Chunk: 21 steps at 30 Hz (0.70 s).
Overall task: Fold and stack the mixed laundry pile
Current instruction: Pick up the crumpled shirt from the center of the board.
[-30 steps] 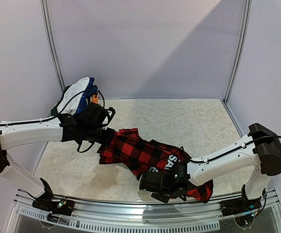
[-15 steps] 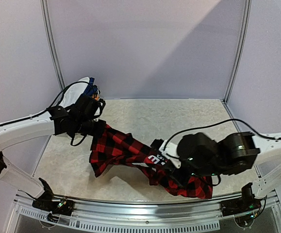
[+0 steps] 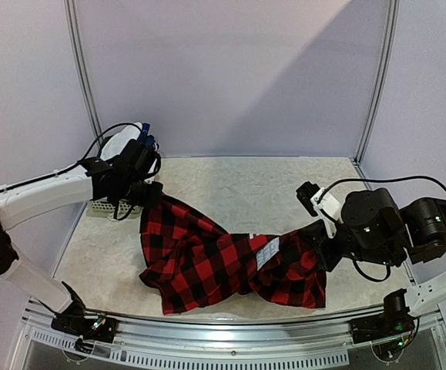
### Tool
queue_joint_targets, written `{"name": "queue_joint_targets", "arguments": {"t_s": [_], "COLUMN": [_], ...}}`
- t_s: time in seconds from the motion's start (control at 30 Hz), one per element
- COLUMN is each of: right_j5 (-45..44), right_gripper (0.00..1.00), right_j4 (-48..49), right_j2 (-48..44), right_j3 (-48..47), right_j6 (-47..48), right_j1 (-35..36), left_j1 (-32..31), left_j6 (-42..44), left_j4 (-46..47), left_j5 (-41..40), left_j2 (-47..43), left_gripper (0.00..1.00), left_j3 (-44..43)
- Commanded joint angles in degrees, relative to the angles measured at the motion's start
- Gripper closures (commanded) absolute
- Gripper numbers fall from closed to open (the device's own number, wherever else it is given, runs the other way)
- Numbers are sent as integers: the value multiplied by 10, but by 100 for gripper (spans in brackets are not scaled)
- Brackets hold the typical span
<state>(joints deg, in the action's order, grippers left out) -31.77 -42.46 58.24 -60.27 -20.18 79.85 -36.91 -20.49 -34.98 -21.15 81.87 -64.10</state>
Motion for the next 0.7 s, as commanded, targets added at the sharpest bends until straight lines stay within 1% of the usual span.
{"name": "queue_joint_targets", "arguments": {"t_s": [0.0, 0.07, 0.1, 0.13, 0.17, 0.23, 0.27, 0.3, 0.33, 0.37, 0.43, 0.47, 0.53, 0.67], "right_j5": [-109, -132, -134, -128, -117, -92, -78, -69, -63, -61, -58, -53, -39, -29], "right_gripper": [100, 100, 100, 100, 100, 100, 100, 100, 100, 100, 100, 100, 100, 100], "right_j4": [-49, -54, -52, -48, -39, -20, -11, -6, -4, -4, -1, 4, 16, 31], "right_j2": [-16, -29, -34, -36, -34, -26, -16, -8, 3, 11, 34, 40, 53, 64], "right_j3": [9, 15, 20, 27, 33, 48, 54, 57, 57, 56, 55, 55, 58, 62], "right_j6": [-58, -78, -85, -87, -88, -81, -76, -73, -70, -69, -65, -63, -55, -44], "right_j1": [-35, -60, -71, -80, -87, -93, -97, -99, -103, -107, -115, -119, -127, -138], "left_j1": [42, 55, 55, 51, 43, 19, 7, -7, -23, -44, -87, -113, -157, -214], "left_j6": [15, 19, 19, 18, 17, 19, 19, 19, 17, 16, 12, 11, 2, -29], "left_j4": [9, -1, -15, -27, -25, -3, 4, 5, 2, -5, -32, -45, -68, -84], "left_j5": [31, 31, 19, 9, -1, -27, -33, -45, -58, -73, -98, -107, -102, -32], "left_j2": [97, 170, 197, 214, 217, 194, 176, 156, 135, 113, 73, 54, 22, -21], "left_gripper": [100, 97, 93, 81, 60, 26, 13, 6, 2, 1, 0, 2, 8, 19], "left_j3": [-69, -111, -132, -146, -145, -110, -94, -79, -64, -51, -28, -16, 9, 62]}}
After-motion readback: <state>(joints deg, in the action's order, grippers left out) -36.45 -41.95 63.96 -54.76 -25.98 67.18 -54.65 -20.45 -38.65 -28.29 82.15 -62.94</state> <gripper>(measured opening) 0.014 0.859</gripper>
